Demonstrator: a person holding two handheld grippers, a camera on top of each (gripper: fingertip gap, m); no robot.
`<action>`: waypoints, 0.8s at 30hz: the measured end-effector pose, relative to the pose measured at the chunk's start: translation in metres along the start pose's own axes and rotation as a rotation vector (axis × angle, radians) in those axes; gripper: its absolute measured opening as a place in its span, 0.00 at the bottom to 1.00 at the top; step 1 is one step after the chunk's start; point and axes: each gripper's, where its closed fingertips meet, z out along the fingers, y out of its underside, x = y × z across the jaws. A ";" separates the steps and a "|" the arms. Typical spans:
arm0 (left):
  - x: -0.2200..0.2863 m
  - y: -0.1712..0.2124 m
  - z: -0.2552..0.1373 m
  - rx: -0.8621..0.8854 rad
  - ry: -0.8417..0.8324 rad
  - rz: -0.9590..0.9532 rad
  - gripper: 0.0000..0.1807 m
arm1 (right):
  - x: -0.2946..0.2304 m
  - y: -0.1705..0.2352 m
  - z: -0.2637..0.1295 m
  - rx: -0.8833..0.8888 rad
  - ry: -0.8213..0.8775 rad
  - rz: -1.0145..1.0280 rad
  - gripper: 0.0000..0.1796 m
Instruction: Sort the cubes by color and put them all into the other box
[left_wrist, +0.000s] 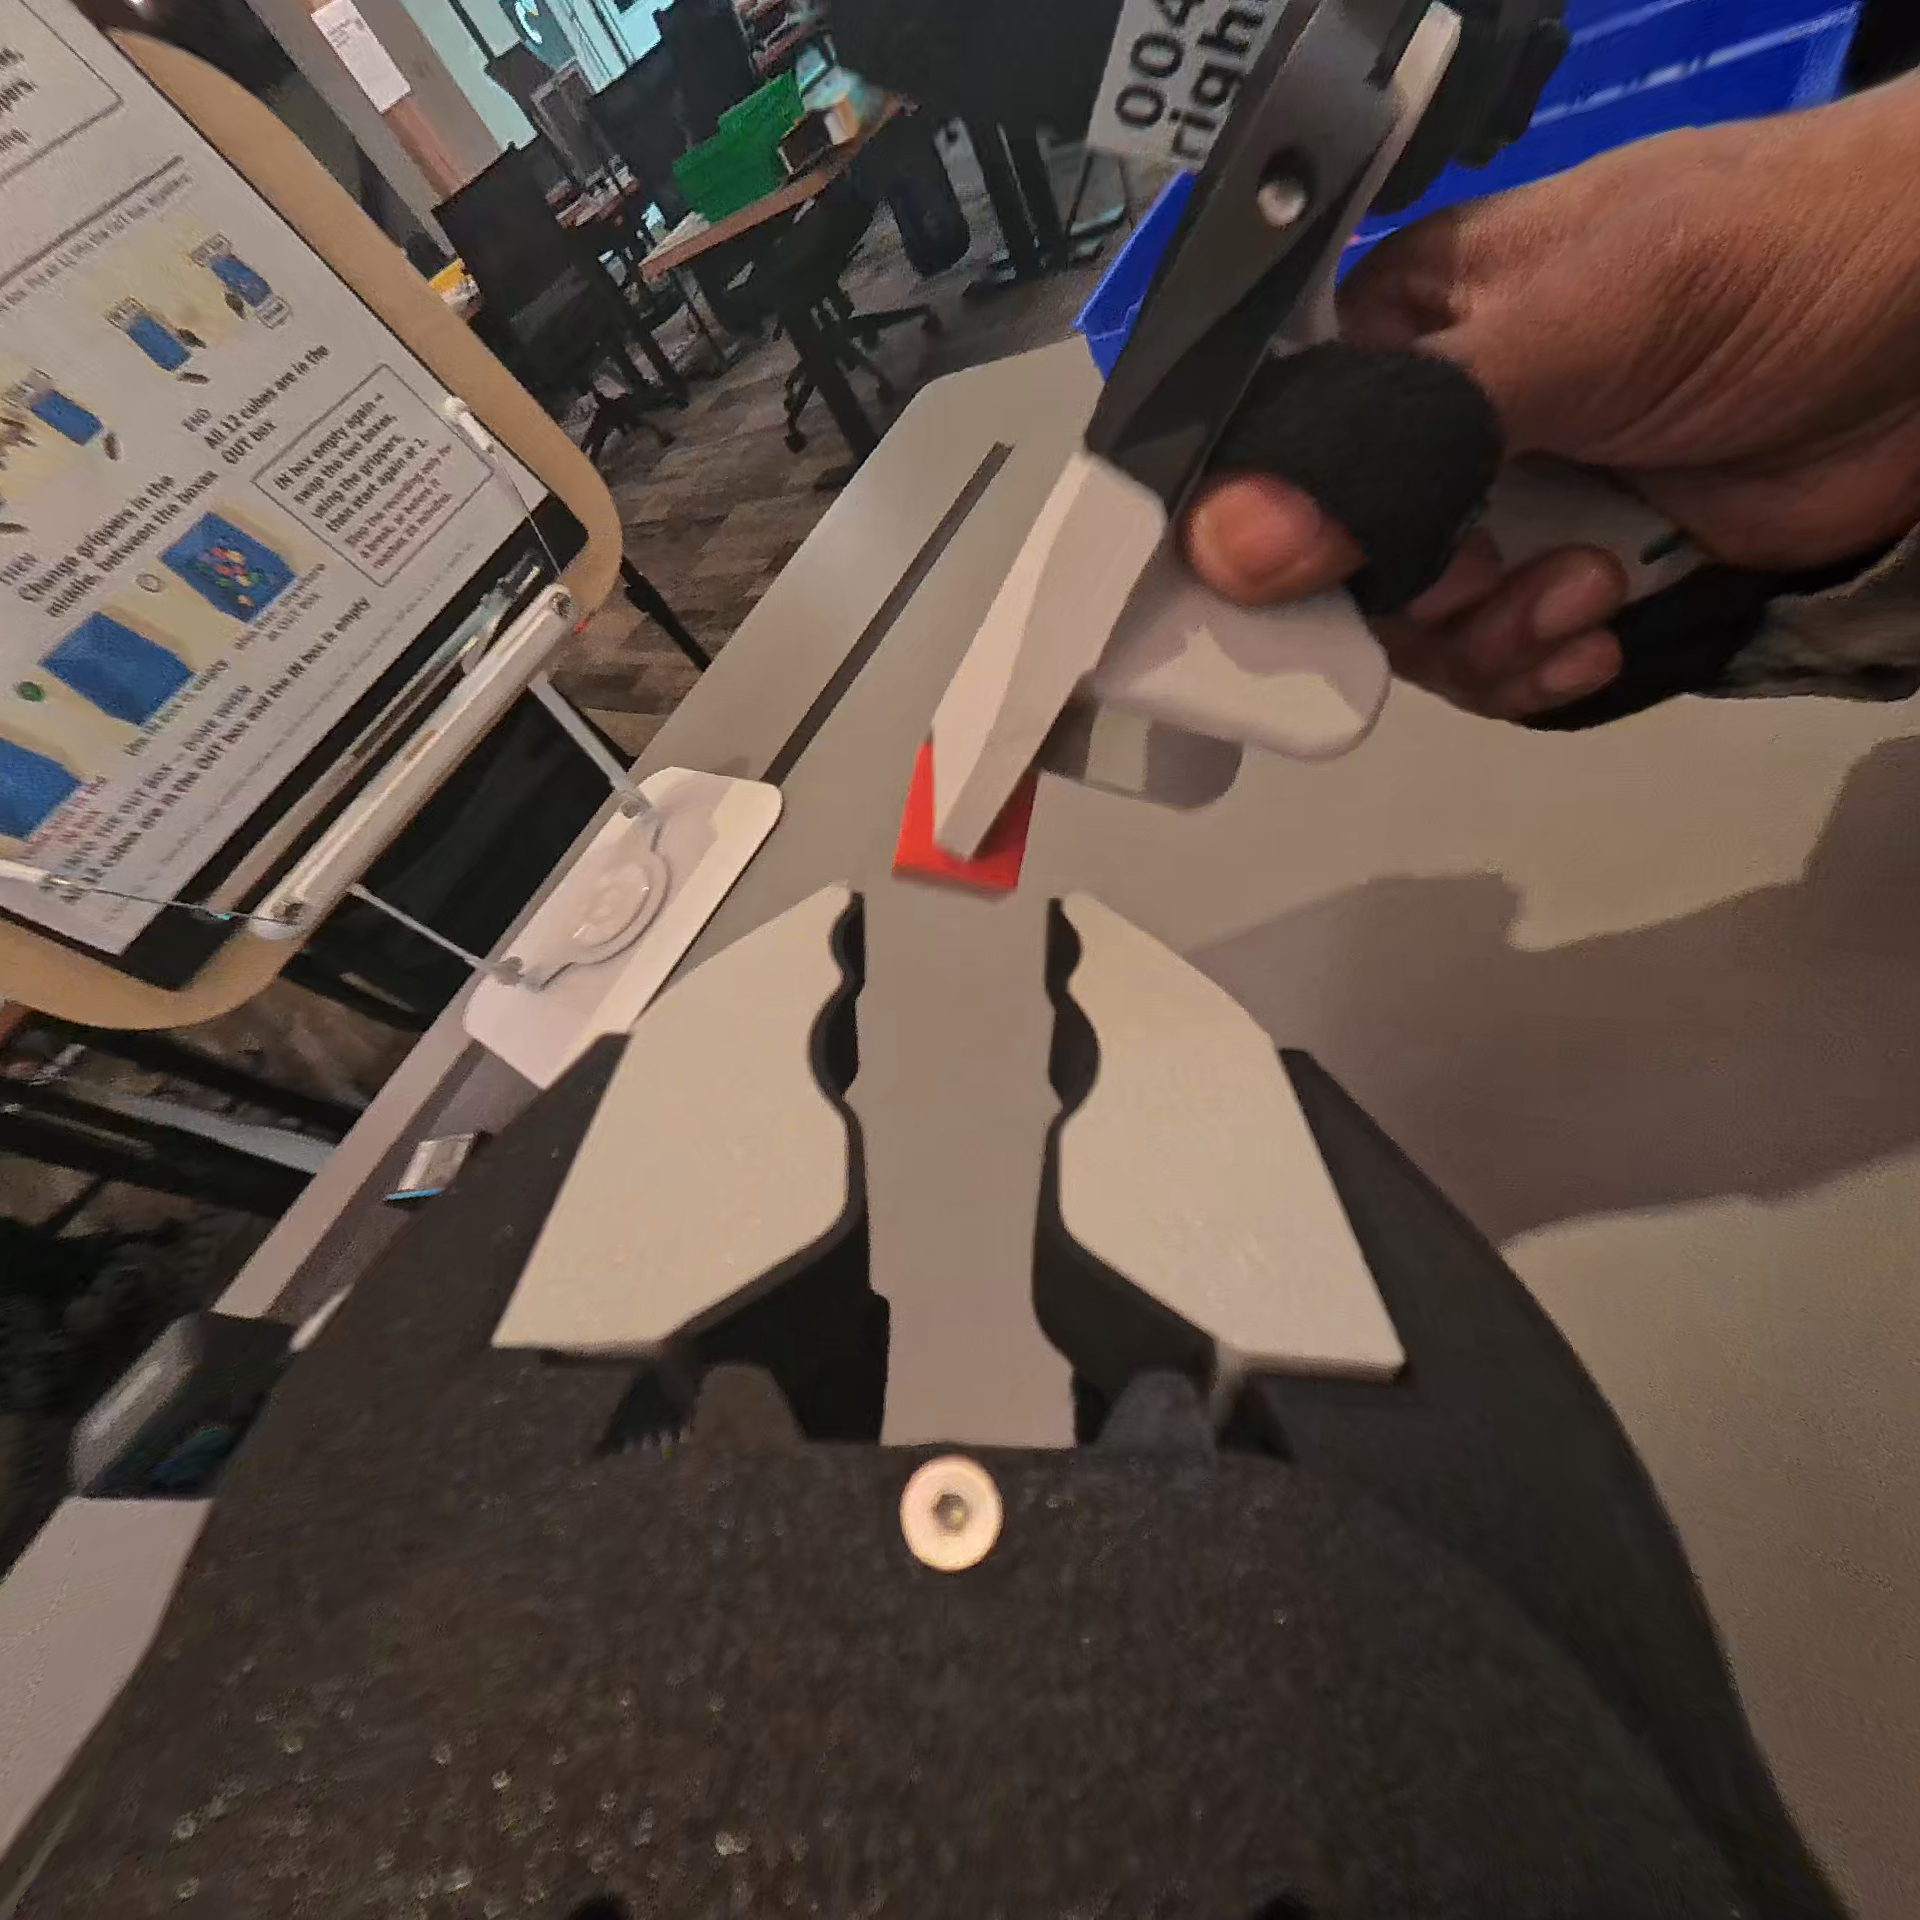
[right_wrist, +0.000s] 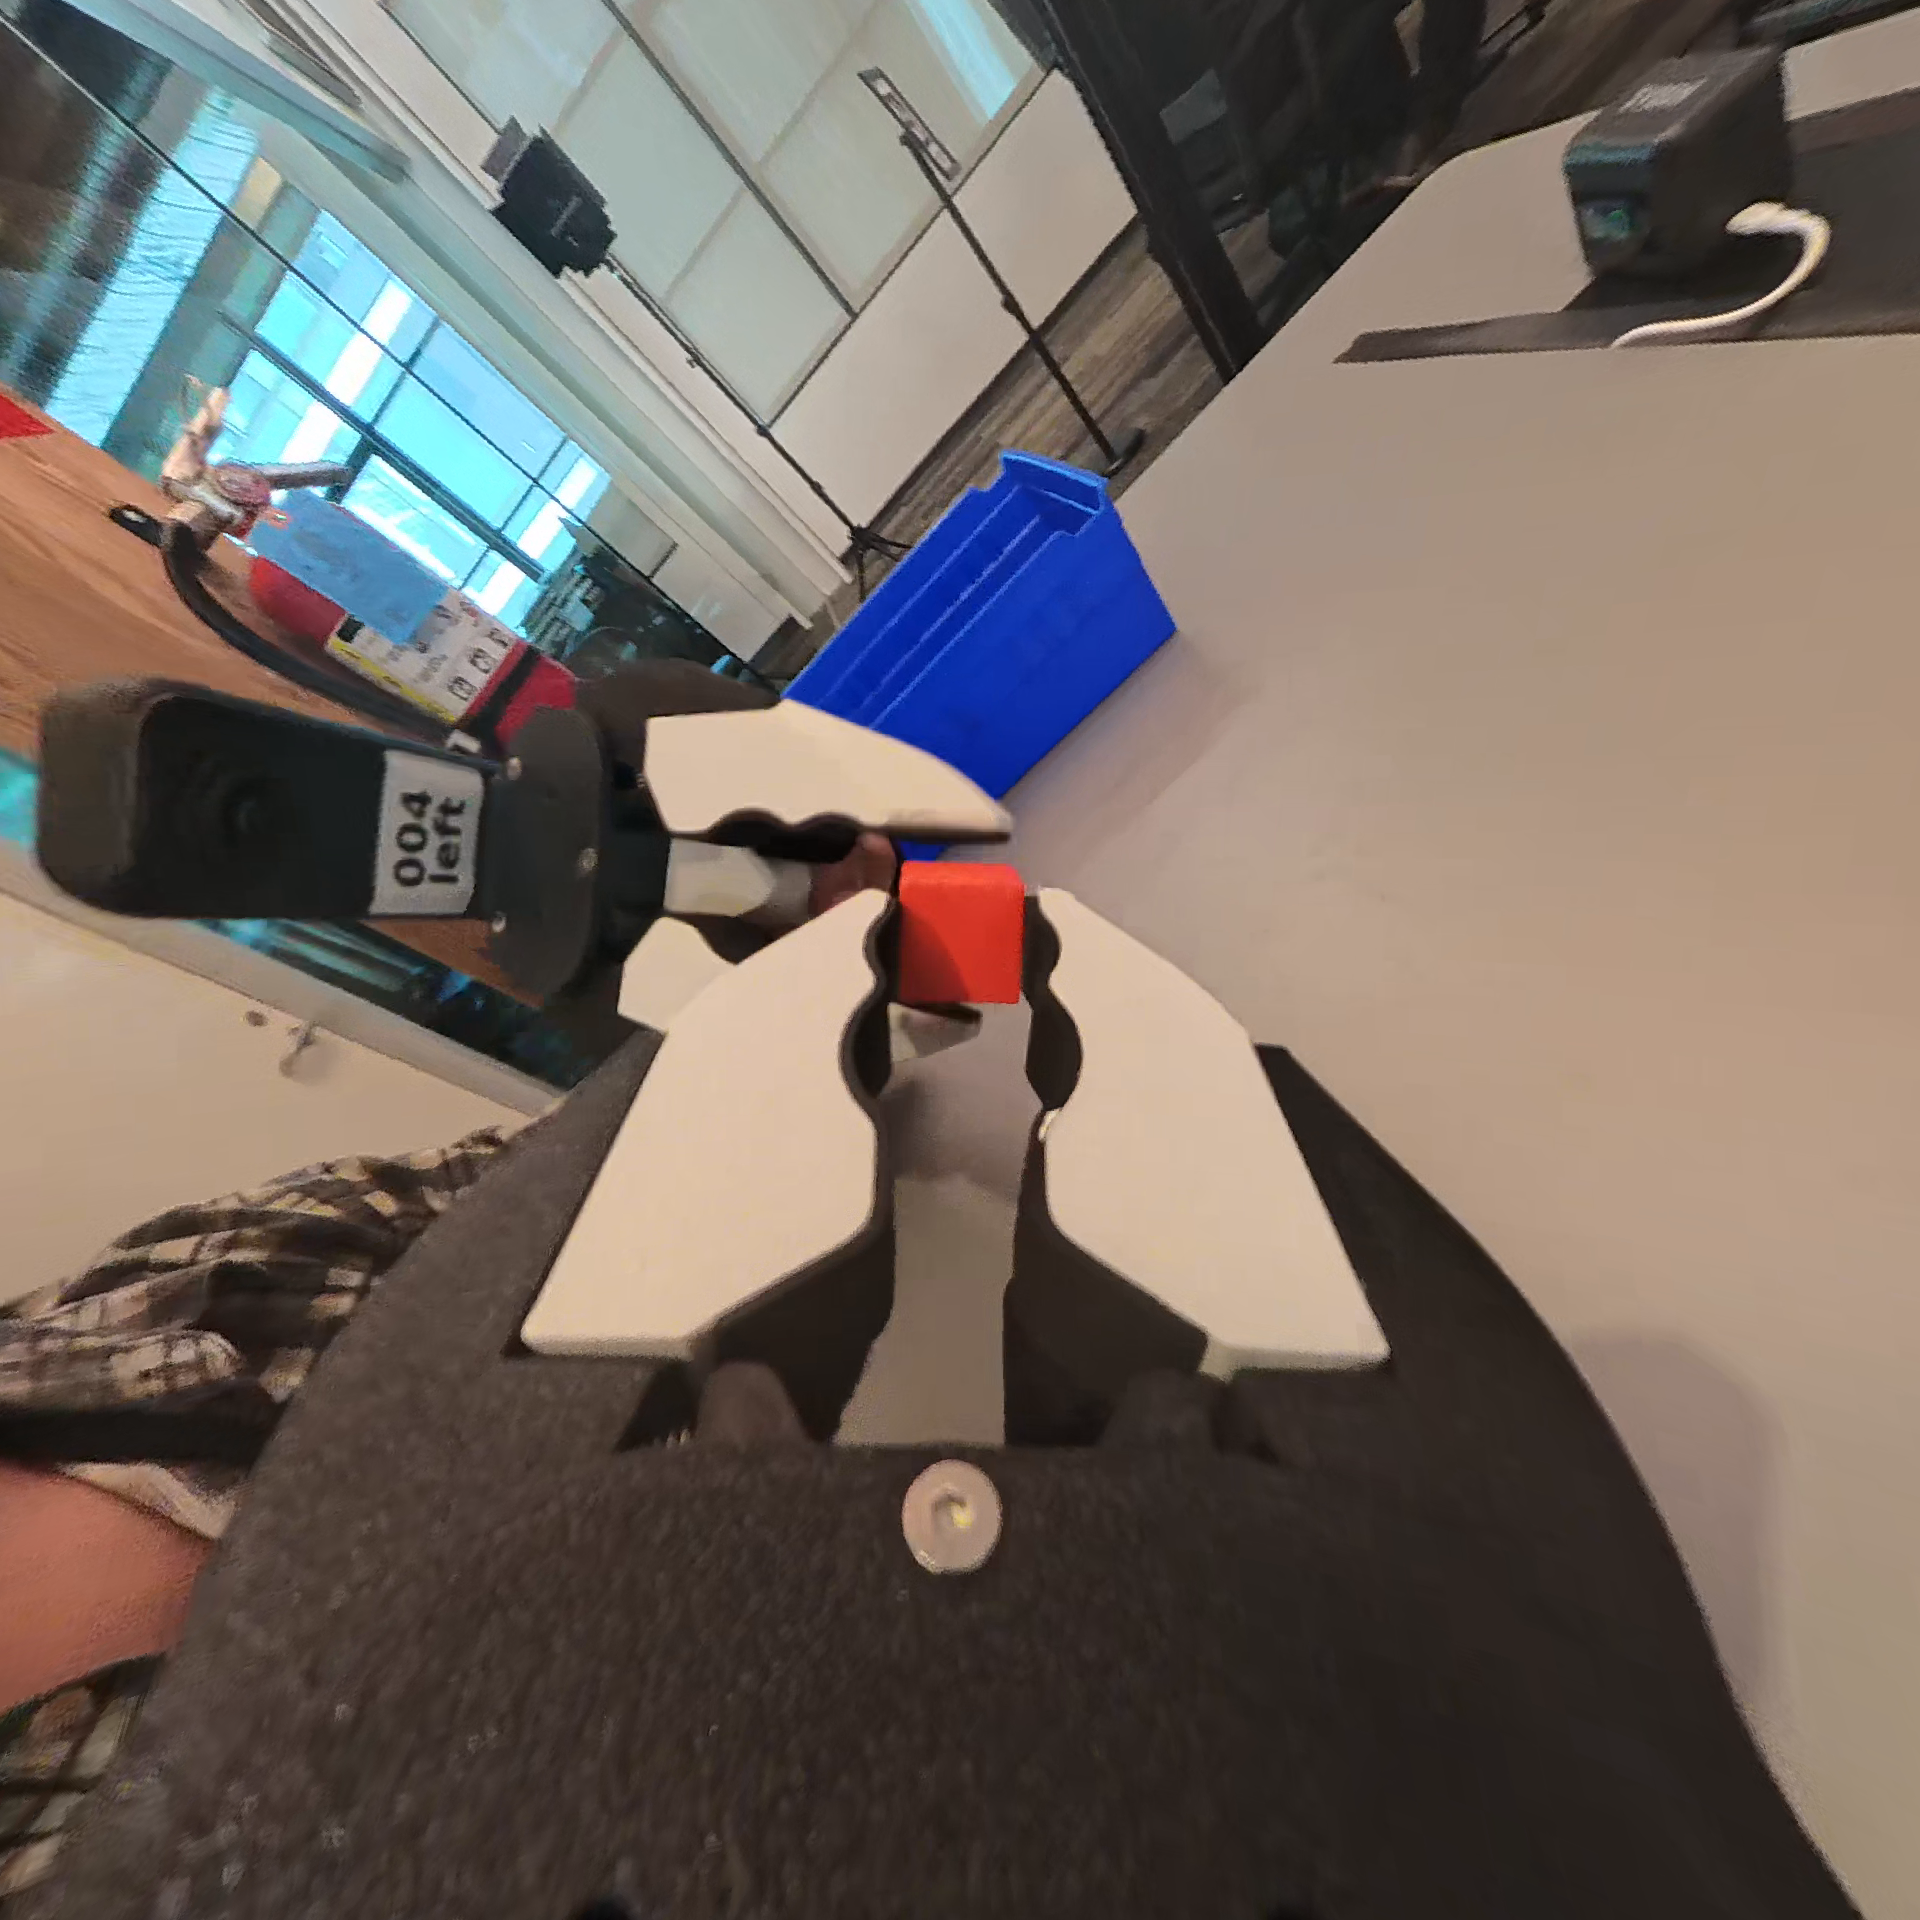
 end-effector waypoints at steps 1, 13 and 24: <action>0.000 0.003 0.002 0.013 0.013 -0.029 0.22 | 0.003 -0.002 -0.007 0.004 0.018 -0.005 0.12; -0.010 0.068 0.010 0.112 0.118 -0.235 0.40 | 0.093 -0.056 -0.232 0.048 0.695 -0.152 0.12; 0.005 0.077 0.021 0.043 0.094 -0.132 0.35 | 0.156 -0.066 -0.435 0.092 1.133 0.032 0.12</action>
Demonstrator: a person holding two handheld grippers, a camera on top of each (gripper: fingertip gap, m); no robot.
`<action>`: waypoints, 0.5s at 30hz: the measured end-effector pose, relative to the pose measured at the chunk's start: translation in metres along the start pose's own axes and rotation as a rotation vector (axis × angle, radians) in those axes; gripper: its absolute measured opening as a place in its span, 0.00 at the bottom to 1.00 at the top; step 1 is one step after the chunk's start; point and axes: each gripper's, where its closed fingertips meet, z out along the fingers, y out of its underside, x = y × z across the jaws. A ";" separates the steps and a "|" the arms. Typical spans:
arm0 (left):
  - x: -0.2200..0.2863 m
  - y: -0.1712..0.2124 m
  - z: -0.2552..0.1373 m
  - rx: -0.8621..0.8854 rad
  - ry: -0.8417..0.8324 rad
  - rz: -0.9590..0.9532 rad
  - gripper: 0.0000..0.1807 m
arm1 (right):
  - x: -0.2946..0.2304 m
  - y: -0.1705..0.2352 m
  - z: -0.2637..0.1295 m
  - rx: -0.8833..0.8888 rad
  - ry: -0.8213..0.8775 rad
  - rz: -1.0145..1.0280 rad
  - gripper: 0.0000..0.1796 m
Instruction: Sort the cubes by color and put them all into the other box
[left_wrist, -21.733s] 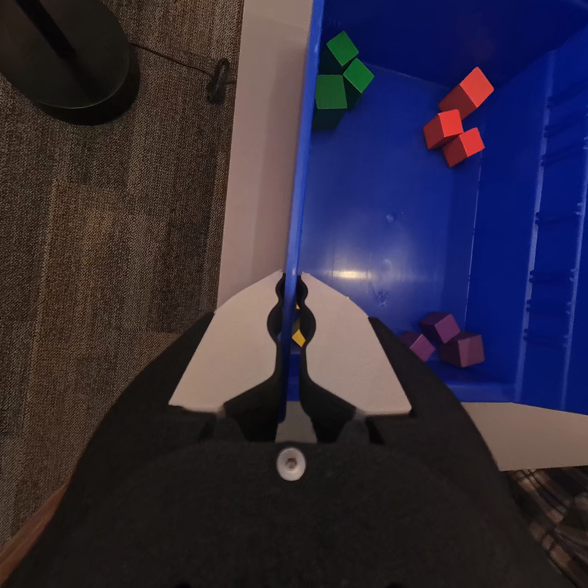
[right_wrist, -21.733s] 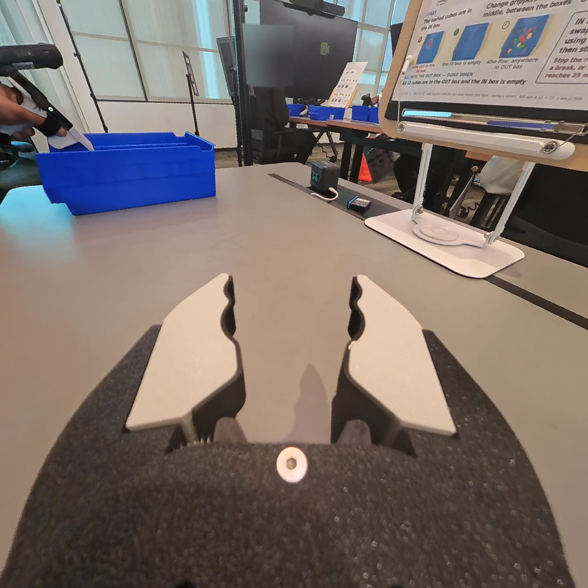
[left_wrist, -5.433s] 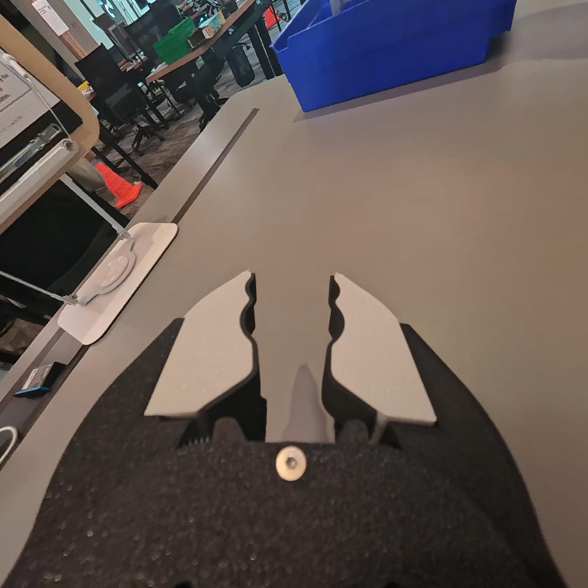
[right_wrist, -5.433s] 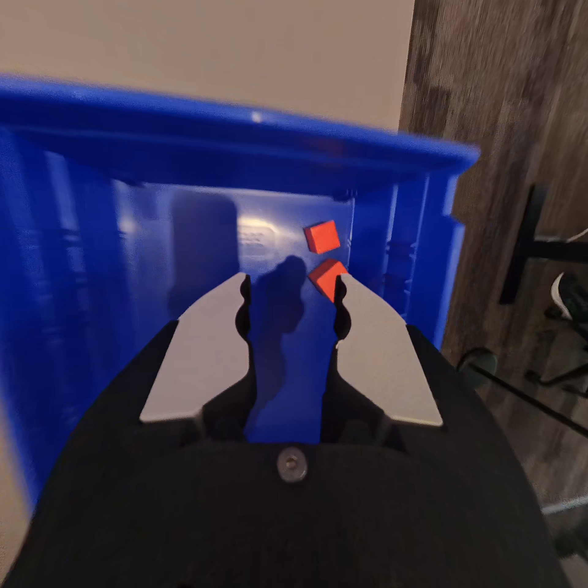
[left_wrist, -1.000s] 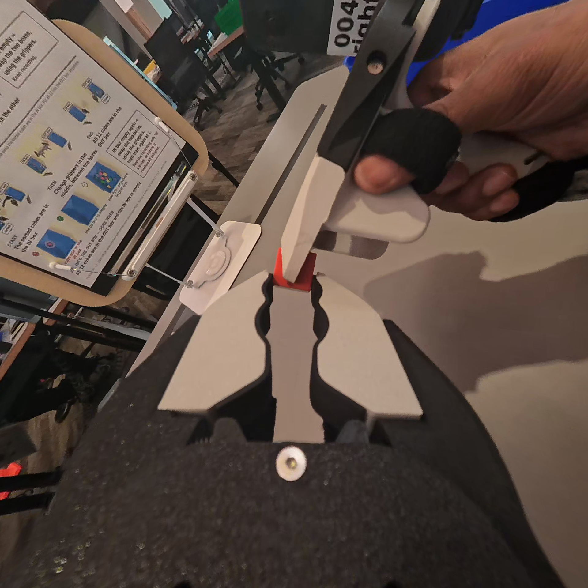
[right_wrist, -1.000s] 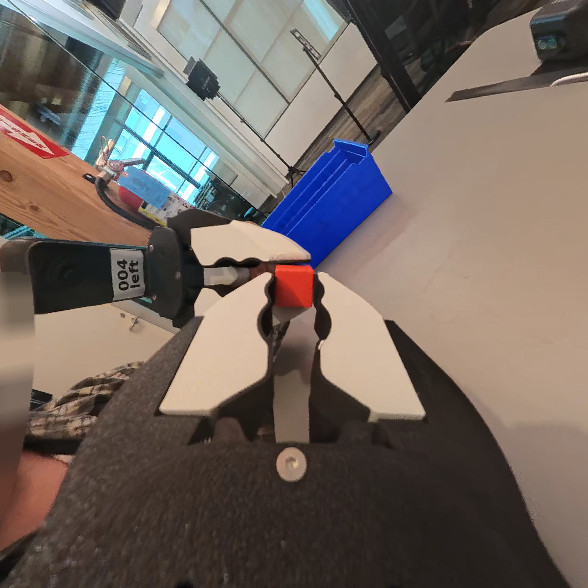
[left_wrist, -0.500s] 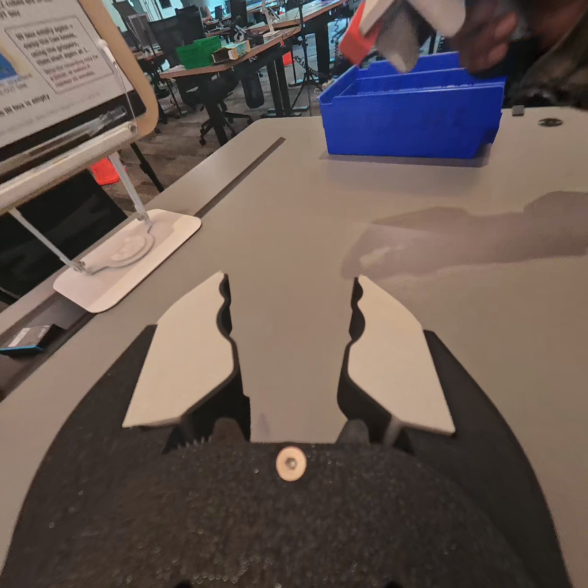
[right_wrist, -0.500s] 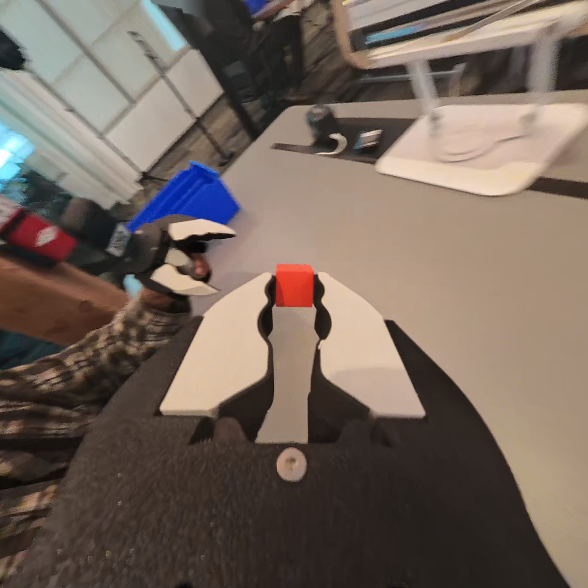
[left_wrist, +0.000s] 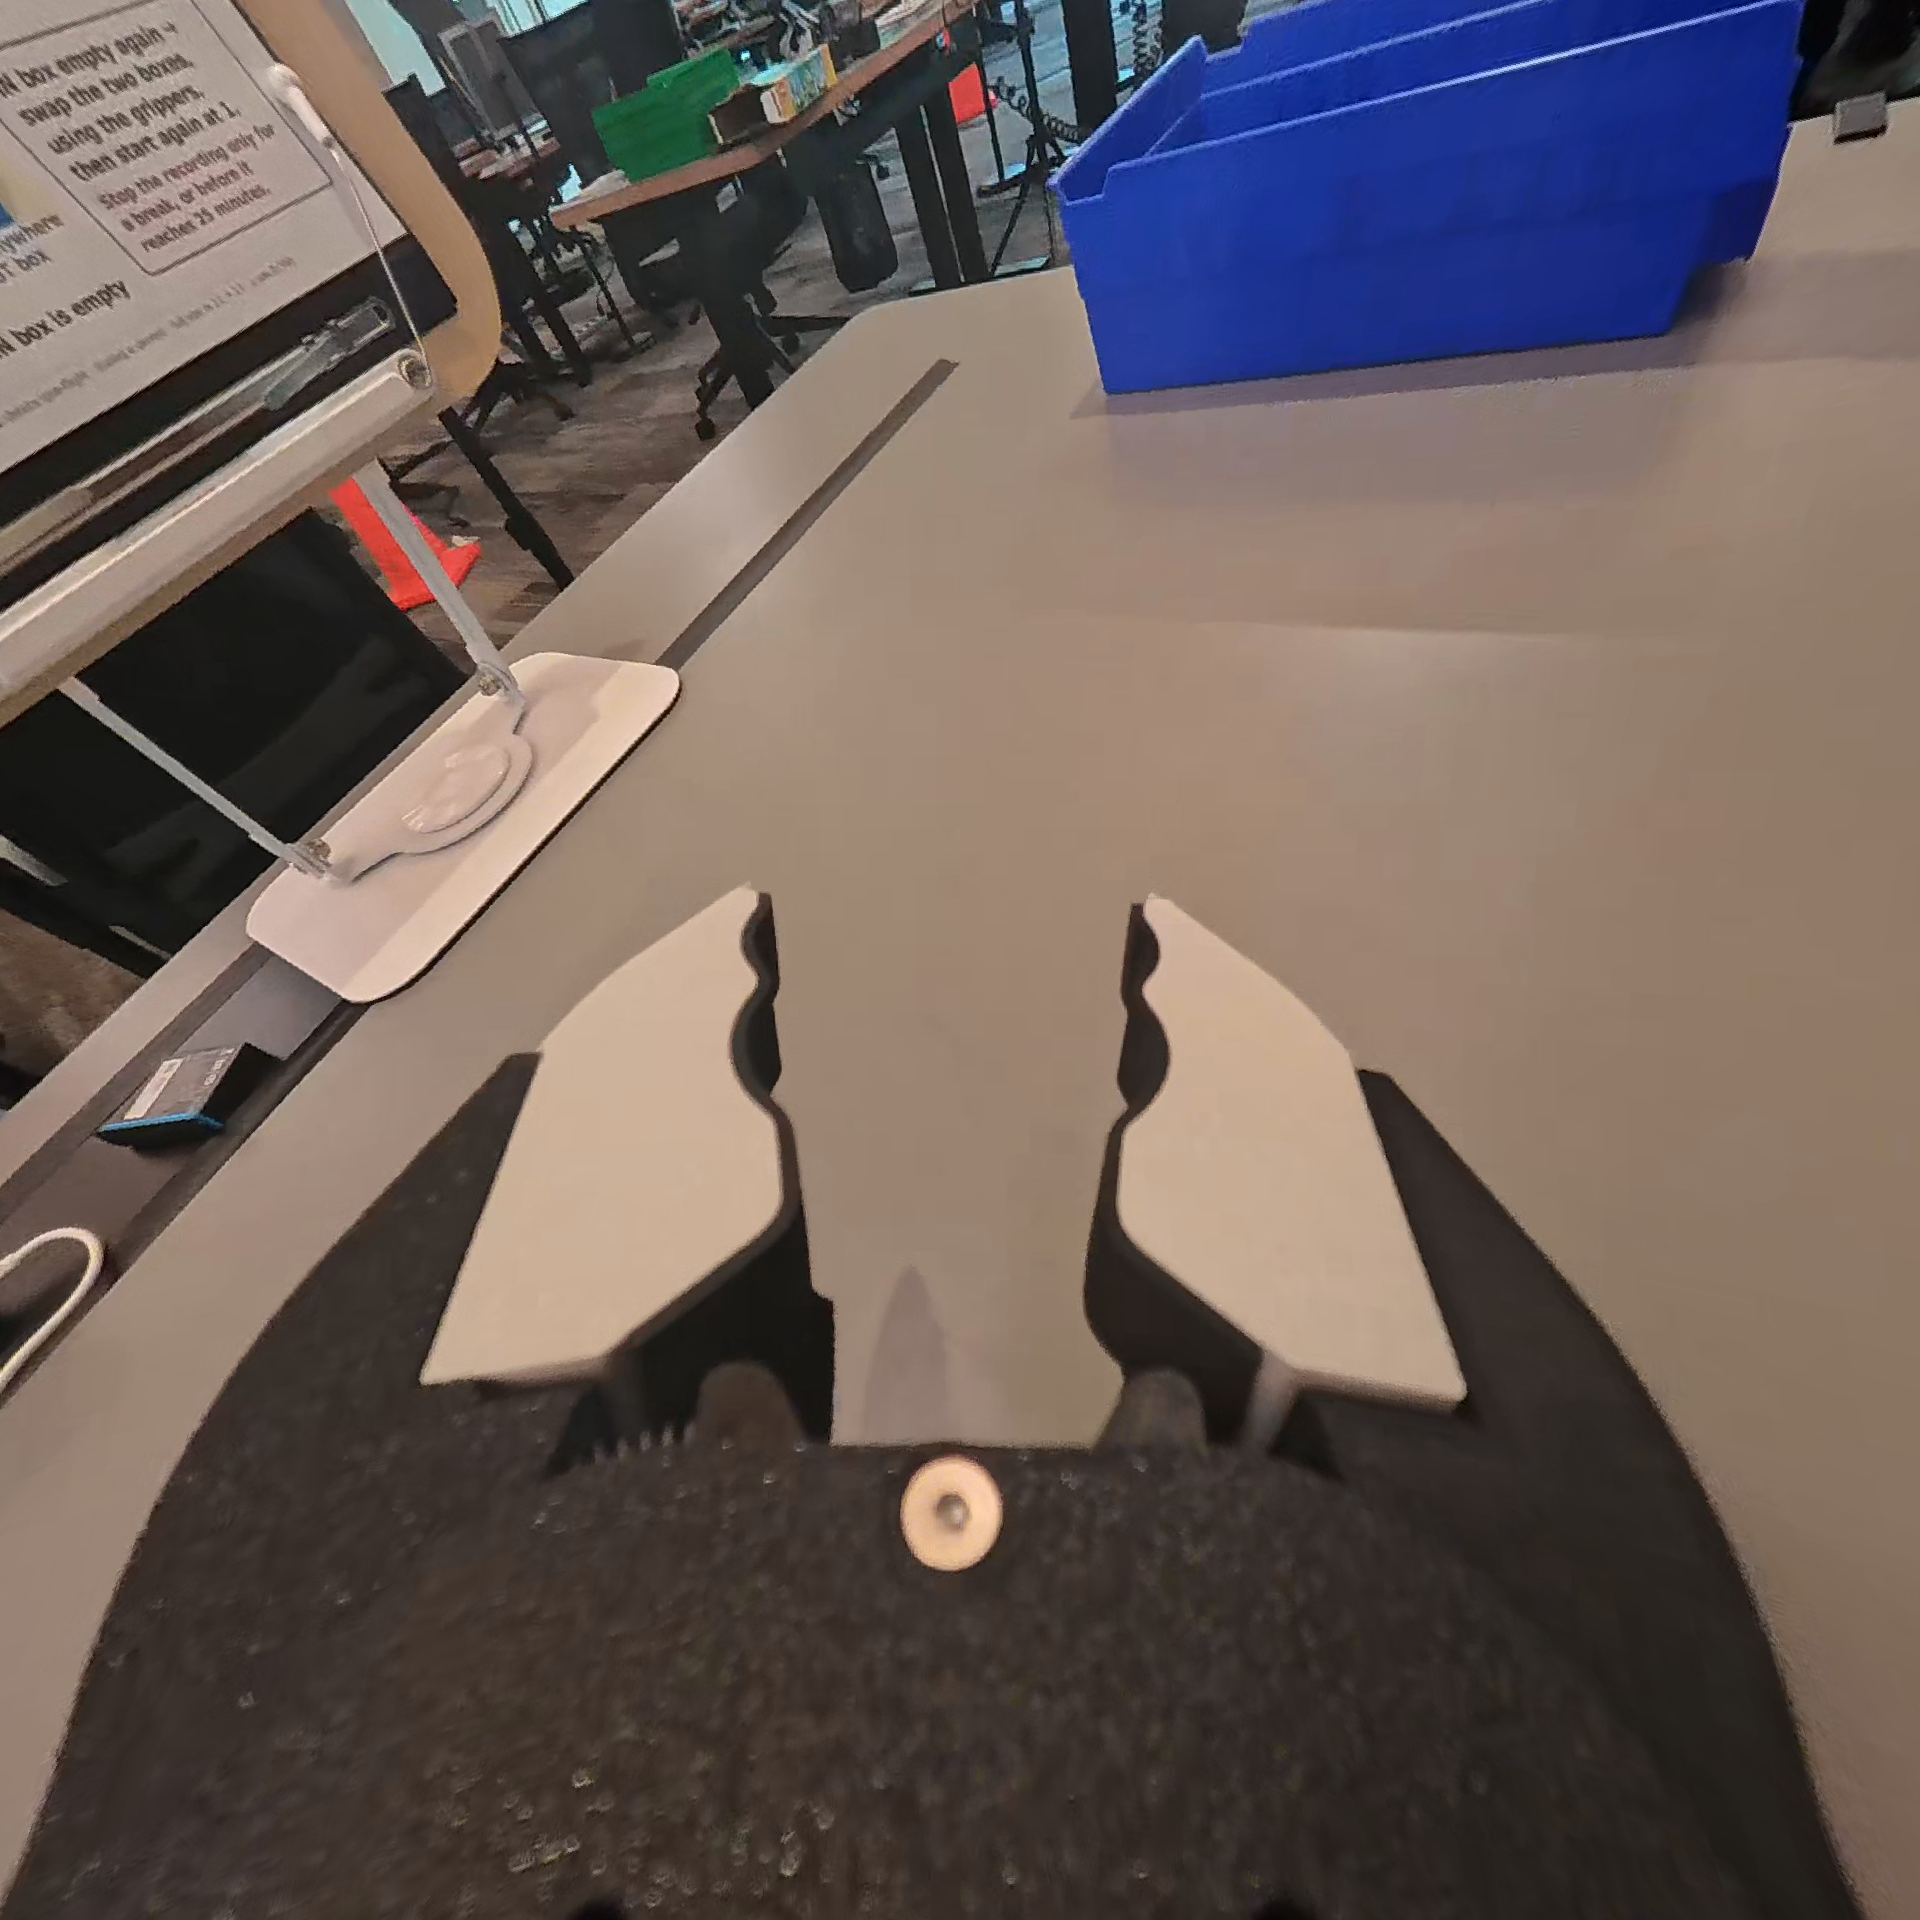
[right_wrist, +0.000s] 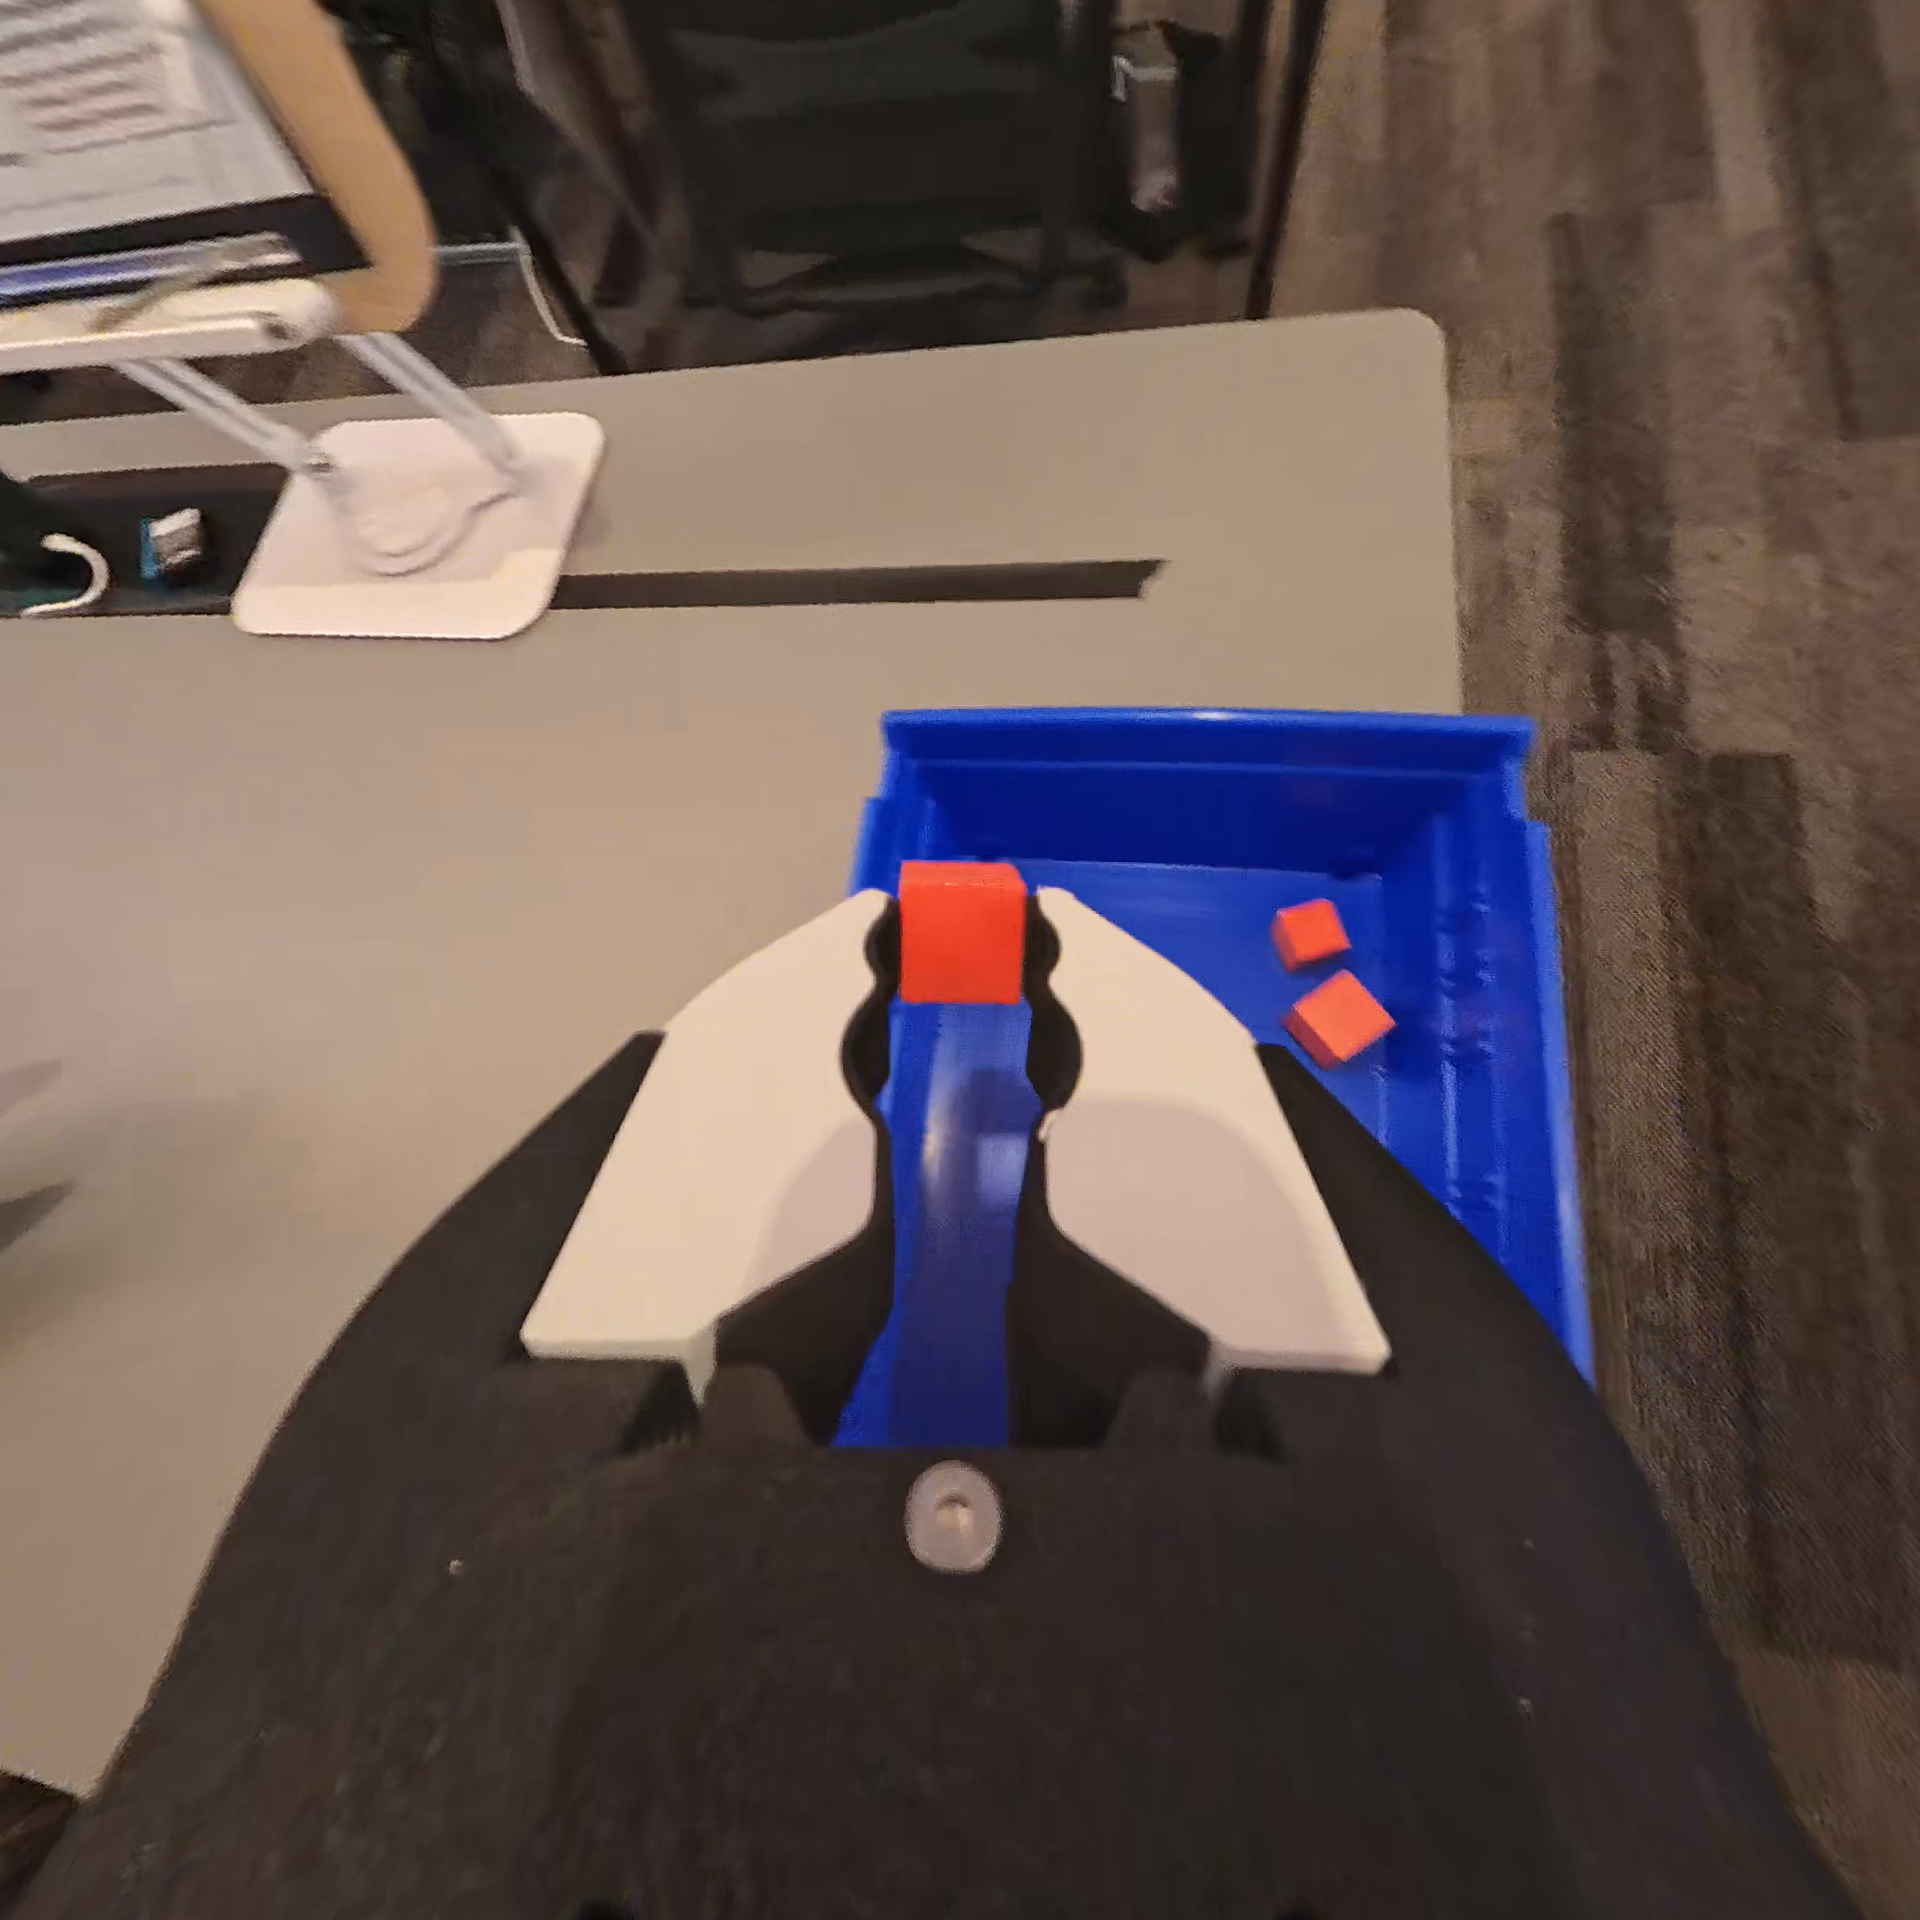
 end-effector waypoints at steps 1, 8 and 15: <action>0.001 -0.001 0.000 0.005 0.001 0.004 0.34 | 0.010 0.004 0.000 -0.015 0.012 0.020 0.12; 0.000 0.004 0.001 -0.017 -0.011 0.022 0.33 | 0.046 0.034 0.011 -0.143 0.085 0.057 0.12; 0.003 0.013 0.006 -0.068 -0.024 0.076 0.30 | 0.070 0.064 0.036 -0.275 0.146 0.053 0.12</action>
